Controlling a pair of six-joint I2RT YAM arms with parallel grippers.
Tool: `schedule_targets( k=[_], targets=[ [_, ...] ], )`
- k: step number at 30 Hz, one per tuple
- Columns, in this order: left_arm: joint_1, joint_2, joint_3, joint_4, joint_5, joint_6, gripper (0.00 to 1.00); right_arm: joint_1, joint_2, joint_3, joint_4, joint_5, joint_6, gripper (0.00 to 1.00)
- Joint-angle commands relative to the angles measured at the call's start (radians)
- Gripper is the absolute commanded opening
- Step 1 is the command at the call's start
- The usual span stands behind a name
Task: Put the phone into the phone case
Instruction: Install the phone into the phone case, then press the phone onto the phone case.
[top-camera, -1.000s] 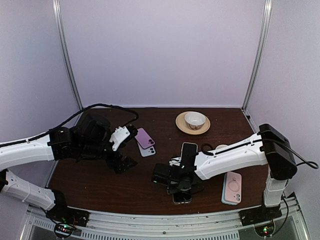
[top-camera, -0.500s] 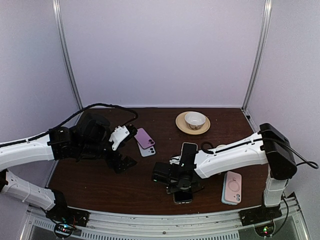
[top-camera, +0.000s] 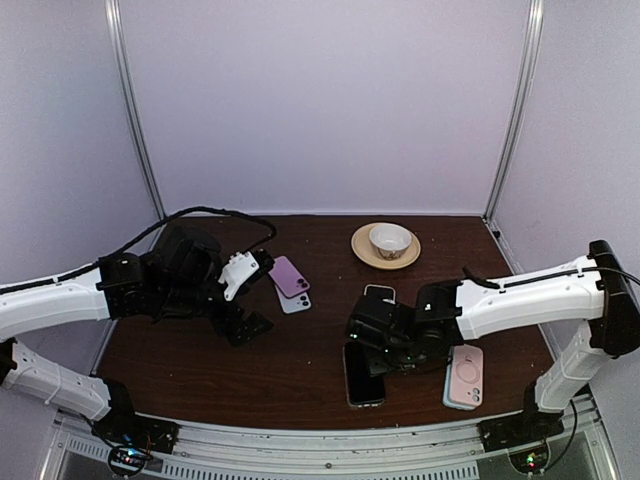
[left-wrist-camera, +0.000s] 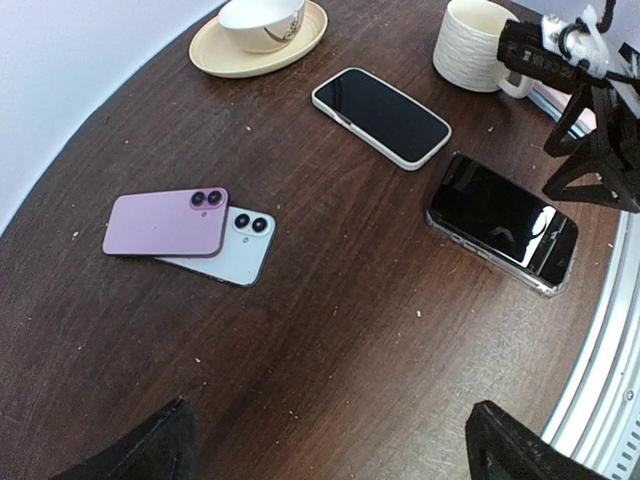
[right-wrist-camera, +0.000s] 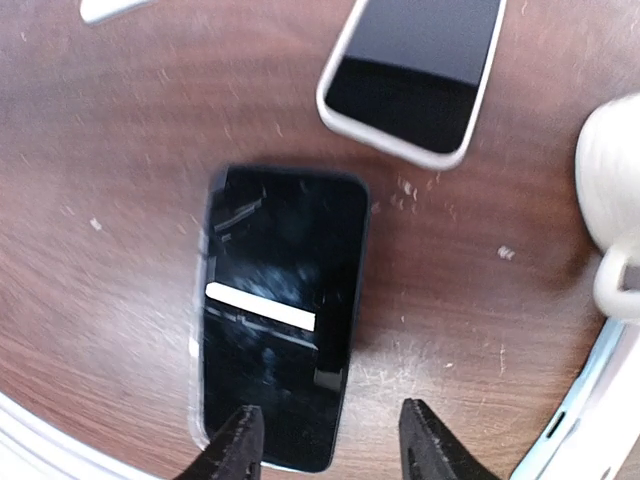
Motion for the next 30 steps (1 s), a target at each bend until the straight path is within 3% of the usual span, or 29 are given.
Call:
schedule_targets(
  k=[1, 6, 11, 18, 30],
  targets=[
    [0.006, 0.008, 0.027, 0.006, 0.000, 0.009, 0.97, -0.002, -0.011, -0.118, 0.166, -0.113, 0.050, 0.46],
    [0.005, 0.009, 0.029, 0.001, 0.000, 0.010, 0.98, -0.004, -0.009, -0.202, 0.258, -0.131, 0.107, 0.38],
    [0.005, 0.007, 0.030, -0.001, 0.008, 0.010, 0.97, 0.000, 0.038, -0.208, 0.292, -0.169, 0.115, 0.15],
    [0.006, 0.007, 0.030, -0.002, 0.006, 0.013, 0.98, 0.023, 0.098, -0.172, 0.264, -0.196, 0.114, 0.12],
    [0.006, 0.004, 0.032, -0.003, 0.007, 0.016, 0.97, 0.076, 0.183, -0.083, 0.031, -0.157, 0.078, 0.11]
  ],
)
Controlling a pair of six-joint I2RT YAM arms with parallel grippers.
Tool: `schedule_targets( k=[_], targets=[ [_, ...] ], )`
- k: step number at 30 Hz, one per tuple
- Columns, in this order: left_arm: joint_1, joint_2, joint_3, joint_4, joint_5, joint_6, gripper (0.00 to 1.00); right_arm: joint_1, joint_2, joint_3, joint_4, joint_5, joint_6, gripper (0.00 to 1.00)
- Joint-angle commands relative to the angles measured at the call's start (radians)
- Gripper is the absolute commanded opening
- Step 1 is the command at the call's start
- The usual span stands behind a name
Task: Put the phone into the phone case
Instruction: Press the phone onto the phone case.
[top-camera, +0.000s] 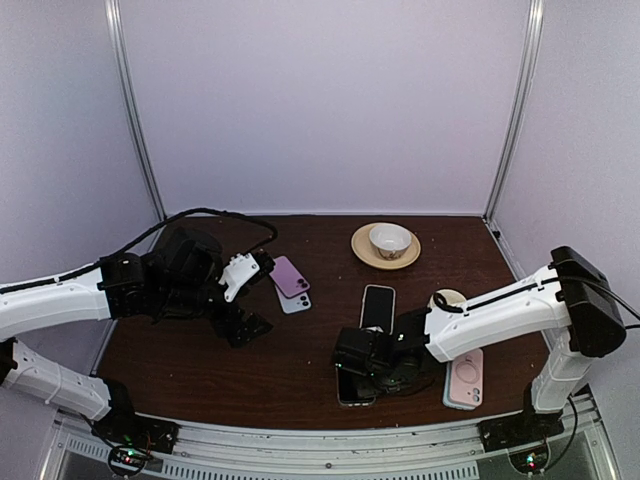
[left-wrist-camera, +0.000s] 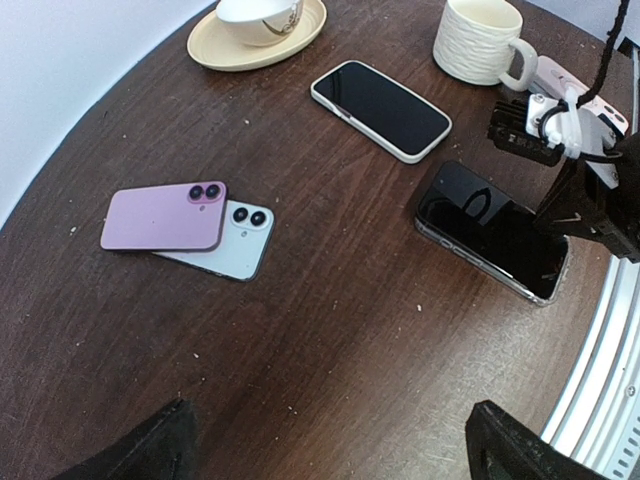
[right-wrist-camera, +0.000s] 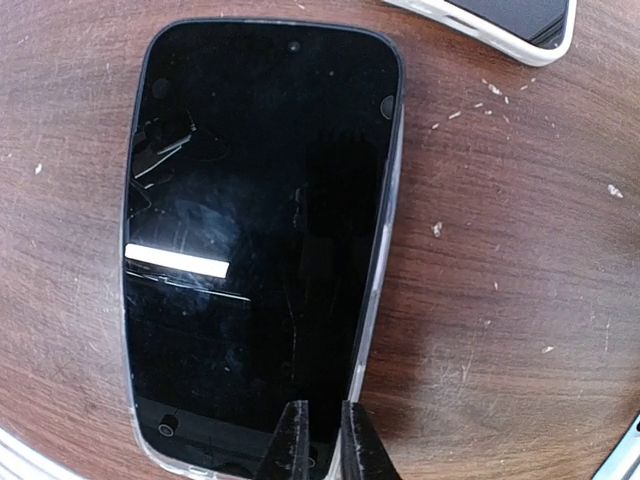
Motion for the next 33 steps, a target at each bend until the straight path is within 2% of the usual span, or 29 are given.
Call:
schedule_targets(
  k=[1, 4, 6, 9, 11, 12, 16, 19, 23, 28, 33],
  targets=[
    [0.005, -0.002, 0.032, 0.007, 0.006, 0.016, 0.97, 0.022, 0.034, -0.004, -0.130, -0.037, -0.027, 0.12],
    [0.005, 0.002, 0.032, 0.007, 0.005, 0.016, 0.97, 0.011, 0.011, 0.075, -0.225, 0.024, -0.089, 0.21],
    [0.005, 0.003, 0.032, 0.006, 0.005, 0.016, 0.97, 0.001, 0.007, 0.138, -0.270, 0.047, -0.129, 0.34],
    [0.005, 0.002, 0.032, 0.004, 0.000, 0.018, 0.98, -0.003, 0.020, 0.220, -0.308, 0.074, -0.165, 0.63],
    [0.005, 0.002, 0.032, 0.004, -0.003, 0.018, 0.98, -0.003, 0.040, 0.264, -0.291, 0.074, -0.187, 0.69],
    [0.005, 0.002, 0.032, 0.003, -0.003, 0.018, 0.97, -0.002, 0.055, 0.283, -0.279, 0.072, -0.199, 0.68],
    [0.005, 0.005, 0.032, 0.003, -0.003, 0.018, 0.97, -0.001, 0.130, 0.343, -0.261, 0.054, -0.226, 0.36],
    [0.005, 0.003, 0.033, 0.001, -0.002, 0.018, 0.97, 0.007, 0.158, 0.346, -0.224, 0.005, -0.225, 0.20],
    [0.005, -0.002, 0.032, 0.001, -0.001, 0.018, 0.98, 0.026, 0.173, 0.295, -0.159, -0.059, -0.190, 0.12],
    [0.005, -0.001, 0.032, 0.000, -0.004, 0.019, 0.98, 0.038, 0.194, 0.217, -0.098, -0.115, -0.139, 0.11],
    [0.004, 0.001, 0.032, 0.000, -0.003, 0.021, 0.97, 0.055, 0.232, 0.251, -0.253, -0.057, -0.144, 0.11]
  ],
)
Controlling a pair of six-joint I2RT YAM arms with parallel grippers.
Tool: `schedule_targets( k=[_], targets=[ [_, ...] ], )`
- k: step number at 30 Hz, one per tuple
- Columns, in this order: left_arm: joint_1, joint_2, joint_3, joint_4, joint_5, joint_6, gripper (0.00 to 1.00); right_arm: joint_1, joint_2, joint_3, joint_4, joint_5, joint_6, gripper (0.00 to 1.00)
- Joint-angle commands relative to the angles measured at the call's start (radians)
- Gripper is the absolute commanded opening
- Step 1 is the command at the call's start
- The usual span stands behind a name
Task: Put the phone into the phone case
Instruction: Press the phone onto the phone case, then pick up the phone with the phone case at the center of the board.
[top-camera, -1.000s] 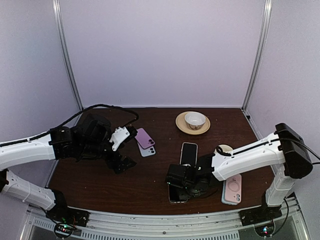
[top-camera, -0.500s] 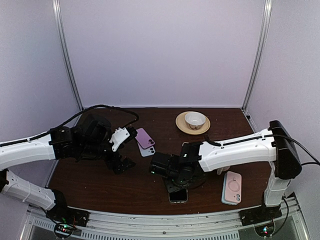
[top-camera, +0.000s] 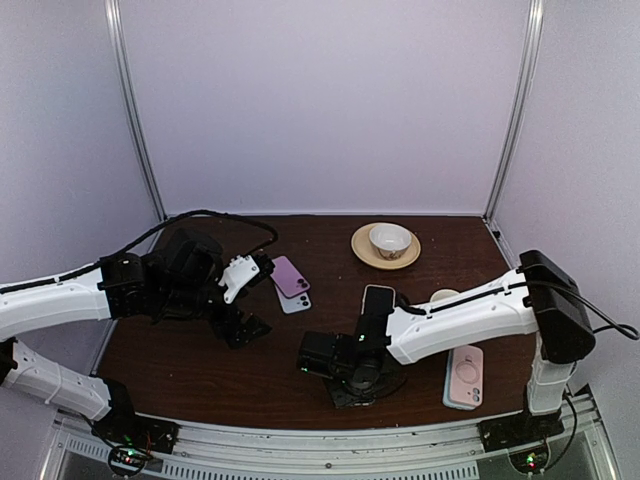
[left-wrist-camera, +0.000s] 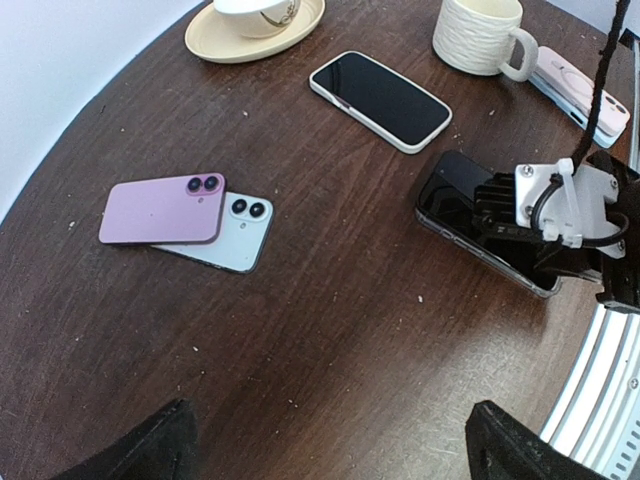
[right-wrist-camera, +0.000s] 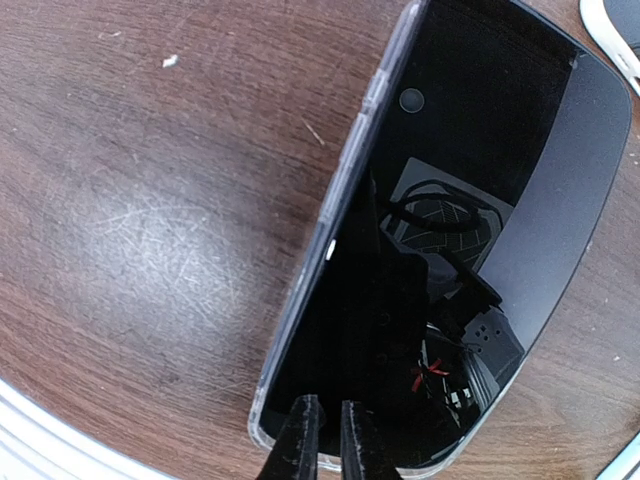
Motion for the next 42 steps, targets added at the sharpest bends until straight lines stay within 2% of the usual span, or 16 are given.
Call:
schedule_targets(
  k=[1, 2, 3, 5, 7, 8, 10, 12, 14, 16, 18, 22, 28, 33, 42],
  targets=[
    [0.005, 0.002, 0.032, 0.019, -0.003, 0.015, 0.98, 0.018, 0.065, 0.026, -0.169, 0.040, 0.007, 0.11],
    [0.005, 0.001, 0.032, 0.019, -0.004, 0.015, 0.98, 0.020, 0.064, 0.046, -0.216, 0.063, 0.000, 0.13],
    [0.006, 0.002, 0.032, 0.019, -0.002, 0.015, 0.98, 0.020, 0.059, 0.068, -0.257, 0.090, -0.004, 0.18],
    [0.006, 0.000, 0.032, 0.018, -0.004, 0.015, 0.97, 0.019, 0.031, 0.108, -0.324, 0.157, 0.001, 0.46],
    [0.005, -0.001, 0.032, 0.018, -0.006, 0.015, 0.98, 0.019, 0.008, 0.142, -0.372, 0.225, 0.017, 0.85],
    [0.005, -0.002, 0.032, 0.017, -0.006, 0.016, 0.98, 0.018, 0.006, 0.161, -0.397, 0.266, 0.031, 0.98],
    [0.005, -0.003, 0.032, 0.017, -0.009, 0.016, 0.98, 0.015, 0.021, 0.203, -0.455, 0.341, 0.066, 0.99],
    [0.005, -0.002, 0.032, 0.016, -0.010, 0.016, 0.98, 0.005, 0.041, 0.225, -0.456, 0.354, 0.085, 1.00],
    [0.005, 0.000, 0.033, 0.016, -0.010, 0.016, 0.98, -0.006, 0.010, 0.177, -0.296, 0.270, 0.072, 0.99],
    [0.005, 0.003, 0.035, 0.011, -0.008, 0.016, 0.97, -0.012, -0.067, 0.061, 0.003, 0.208, 0.094, 0.99],
    [0.005, 0.002, 0.036, 0.008, -0.007, 0.016, 0.98, -0.022, -0.112, -0.018, 0.109, 0.213, 0.144, 0.99],
    [0.006, 0.001, 0.037, 0.008, -0.002, 0.016, 0.98, -0.030, -0.101, -0.044, 0.074, 0.231, 0.231, 1.00],
    [0.004, 0.009, 0.041, 0.001, 0.002, 0.016, 0.98, -0.031, -0.055, -0.079, 0.177, 0.153, 0.243, 0.99],
    [0.005, 0.006, 0.040, 0.000, 0.006, 0.018, 0.98, -0.025, -0.015, -0.078, 0.070, 0.202, 0.301, 0.99],
    [0.004, 0.008, 0.042, 0.000, 0.014, 0.018, 0.97, 0.000, 0.054, 0.010, -0.095, 0.236, 0.293, 0.99]
  ],
)
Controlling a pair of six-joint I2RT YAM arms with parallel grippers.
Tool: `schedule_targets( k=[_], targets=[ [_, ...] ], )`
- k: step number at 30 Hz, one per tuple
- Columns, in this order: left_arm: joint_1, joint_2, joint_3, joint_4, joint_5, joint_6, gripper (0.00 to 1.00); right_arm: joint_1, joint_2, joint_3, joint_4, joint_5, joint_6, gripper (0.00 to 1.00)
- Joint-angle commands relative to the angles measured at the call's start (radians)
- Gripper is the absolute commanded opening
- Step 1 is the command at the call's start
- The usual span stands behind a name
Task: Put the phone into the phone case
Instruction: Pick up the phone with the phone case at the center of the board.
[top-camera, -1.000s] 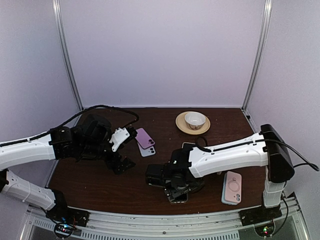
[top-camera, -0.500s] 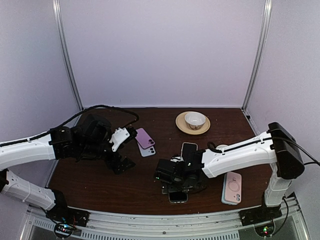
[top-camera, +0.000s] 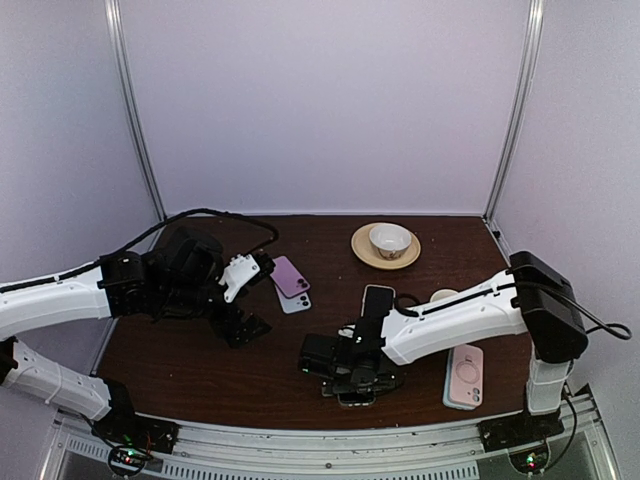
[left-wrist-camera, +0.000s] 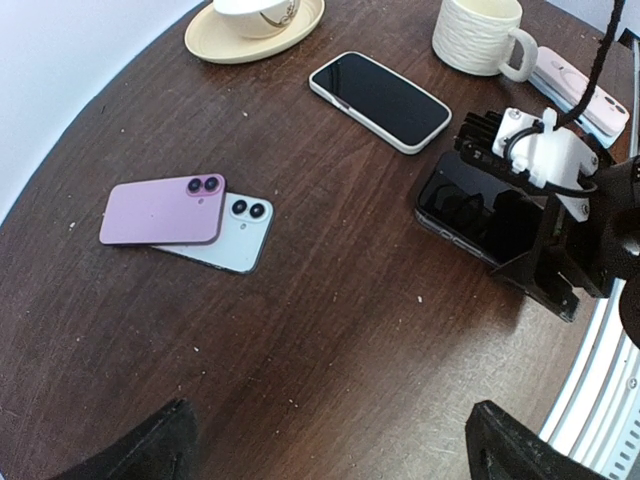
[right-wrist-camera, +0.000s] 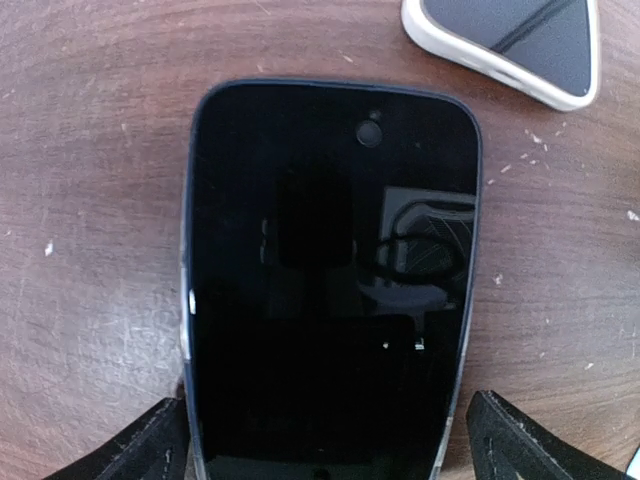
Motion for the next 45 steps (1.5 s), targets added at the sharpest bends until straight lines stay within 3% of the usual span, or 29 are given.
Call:
schedule_targets(
  k=[1, 4, 9, 19, 23, 27, 34, 40, 45],
  targets=[
    [0.005, 0.004, 0.030, 0.010, 0.016, 0.017, 0.97, 0.014, 0.018, 0.030, -0.130, 0.044, 0.021, 1.00],
    [0.006, 0.004, 0.030, 0.009, 0.020, 0.017, 0.98, 0.012, -0.002, -0.009, -0.100, 0.031, 0.017, 0.99],
    [0.004, -0.003, 0.030, 0.009, 0.012, 0.021, 0.98, -0.019, -0.011, -0.125, 0.124, -0.129, -0.029, 0.96],
    [0.005, -0.001, 0.027, 0.019, -0.023, 0.024, 0.97, -0.019, -0.043, -0.124, 0.154, -0.159, -0.100, 0.59],
    [0.005, -0.035, -0.011, 0.089, -0.043, 0.023, 0.98, -0.020, -0.080, -0.132, 0.199, -0.158, -0.162, 0.38],
    [0.006, -0.077, -0.058, 0.191, -0.068, -0.017, 0.96, -0.018, -0.141, -0.132, 0.271, -0.126, -0.258, 0.26],
    [0.005, -0.108, -0.119, 0.374, 0.000, -0.126, 0.94, -0.017, -0.260, -0.168, 0.435, 0.004, -0.422, 0.19],
    [0.004, -0.093, -0.102, 0.558, 0.144, -0.226, 0.98, -0.016, -0.354, -0.112, 0.498, 0.185, -0.660, 0.17],
    [0.005, -0.049, -0.052, 0.670, 0.195, -0.326, 0.98, -0.015, -0.450, -0.130, 0.690, 0.281, -0.879, 0.17]
  ],
)
